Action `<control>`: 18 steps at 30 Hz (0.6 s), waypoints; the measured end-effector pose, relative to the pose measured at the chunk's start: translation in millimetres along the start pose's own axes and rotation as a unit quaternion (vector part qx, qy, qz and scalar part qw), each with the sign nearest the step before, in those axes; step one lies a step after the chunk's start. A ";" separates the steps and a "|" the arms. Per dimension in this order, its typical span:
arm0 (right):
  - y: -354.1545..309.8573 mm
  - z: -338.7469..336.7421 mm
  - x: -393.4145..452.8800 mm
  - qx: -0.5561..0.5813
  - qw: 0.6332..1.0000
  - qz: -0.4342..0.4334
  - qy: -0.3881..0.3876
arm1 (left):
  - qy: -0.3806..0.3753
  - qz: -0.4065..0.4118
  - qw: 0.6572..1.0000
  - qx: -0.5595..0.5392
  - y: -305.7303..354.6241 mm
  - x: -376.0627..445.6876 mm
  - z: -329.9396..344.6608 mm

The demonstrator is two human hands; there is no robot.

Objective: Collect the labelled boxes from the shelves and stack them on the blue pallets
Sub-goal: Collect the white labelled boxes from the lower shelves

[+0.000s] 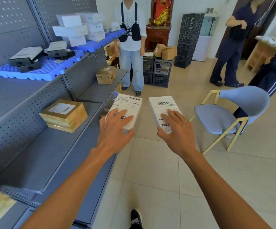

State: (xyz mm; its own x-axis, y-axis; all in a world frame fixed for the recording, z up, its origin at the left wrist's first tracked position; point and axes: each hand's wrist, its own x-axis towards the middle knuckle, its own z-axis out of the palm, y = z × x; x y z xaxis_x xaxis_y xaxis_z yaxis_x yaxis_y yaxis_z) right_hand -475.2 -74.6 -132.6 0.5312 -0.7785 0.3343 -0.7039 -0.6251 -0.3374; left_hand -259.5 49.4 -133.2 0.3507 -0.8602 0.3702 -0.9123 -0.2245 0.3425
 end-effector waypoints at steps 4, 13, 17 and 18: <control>15.3 24.6 70.3 -0.003 1.000 -0.013 -0.011 | 0.007 -0.009 1.000 -0.011 -26.8 65.9 34.8; 49.0 56.7 211.0 0.016 0.999 -0.031 0.021 | 0.019 -0.010 1.000 -0.021 -51.6 209.0 69.0; 66.5 69.7 275.5 0.019 0.999 -0.041 0.029 | 0.042 -0.008 0.999 -0.012 -63.1 261.8 78.9; 71.2 74.6 292.2 0.019 0.998 -0.045 0.029 | 0.048 -0.009 0.999 -0.011 -66.1 275.6 82.6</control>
State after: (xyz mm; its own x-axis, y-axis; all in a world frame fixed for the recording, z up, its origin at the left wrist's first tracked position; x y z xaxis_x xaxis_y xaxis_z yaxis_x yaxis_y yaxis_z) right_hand -335.0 -350.8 -124.5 0.5627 -0.7145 0.4158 -0.6349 -0.6957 -0.3361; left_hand -120.1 -210.7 -125.2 0.3865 -0.8077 0.4453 -0.9013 -0.2282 0.3683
